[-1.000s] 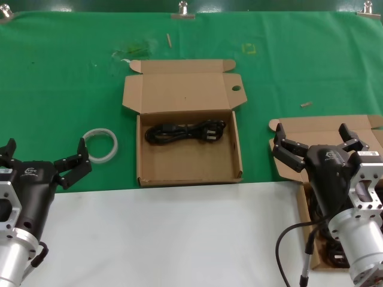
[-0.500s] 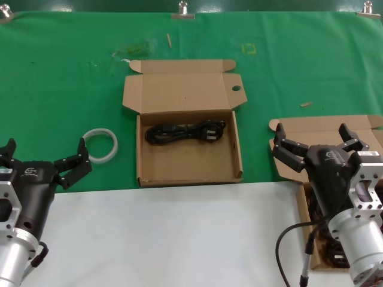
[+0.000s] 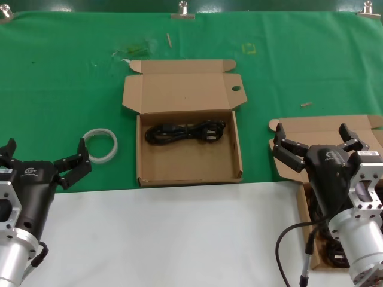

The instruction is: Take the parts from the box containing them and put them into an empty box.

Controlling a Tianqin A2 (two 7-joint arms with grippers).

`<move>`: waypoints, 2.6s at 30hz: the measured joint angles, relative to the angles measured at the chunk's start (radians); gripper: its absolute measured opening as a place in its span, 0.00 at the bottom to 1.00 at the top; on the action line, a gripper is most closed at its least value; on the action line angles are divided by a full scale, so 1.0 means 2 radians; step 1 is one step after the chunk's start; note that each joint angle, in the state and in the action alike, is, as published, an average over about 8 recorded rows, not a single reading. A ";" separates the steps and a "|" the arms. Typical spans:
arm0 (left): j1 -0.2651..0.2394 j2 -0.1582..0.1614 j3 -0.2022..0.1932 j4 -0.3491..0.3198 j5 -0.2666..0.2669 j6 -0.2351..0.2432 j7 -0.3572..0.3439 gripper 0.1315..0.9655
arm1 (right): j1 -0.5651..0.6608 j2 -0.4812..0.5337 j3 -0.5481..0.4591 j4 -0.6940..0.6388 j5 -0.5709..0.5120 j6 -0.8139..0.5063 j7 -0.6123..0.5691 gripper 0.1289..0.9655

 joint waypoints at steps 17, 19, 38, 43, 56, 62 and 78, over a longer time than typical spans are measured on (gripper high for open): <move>0.000 0.000 0.000 0.000 0.000 0.000 0.000 1.00 | 0.000 0.000 0.000 0.000 0.000 0.000 0.000 1.00; 0.000 0.000 0.000 0.000 0.000 0.000 0.000 1.00 | 0.000 0.000 0.000 0.000 0.000 0.000 0.000 1.00; 0.000 0.000 0.000 0.000 0.000 0.000 0.000 1.00 | 0.000 0.000 0.000 0.000 0.000 0.000 0.000 1.00; 0.000 0.000 0.000 0.000 0.000 0.000 0.000 1.00 | 0.000 0.000 0.000 0.000 0.000 0.000 0.000 1.00; 0.000 0.000 0.000 0.000 0.000 0.000 0.000 1.00 | 0.000 0.000 0.000 0.000 0.000 0.000 0.000 1.00; 0.000 0.000 0.000 0.000 0.000 0.000 0.000 1.00 | 0.000 0.000 0.000 0.000 0.000 0.000 0.000 1.00; 0.000 0.000 0.000 0.000 0.000 0.000 0.000 1.00 | 0.000 0.000 0.000 0.000 0.000 0.000 0.000 1.00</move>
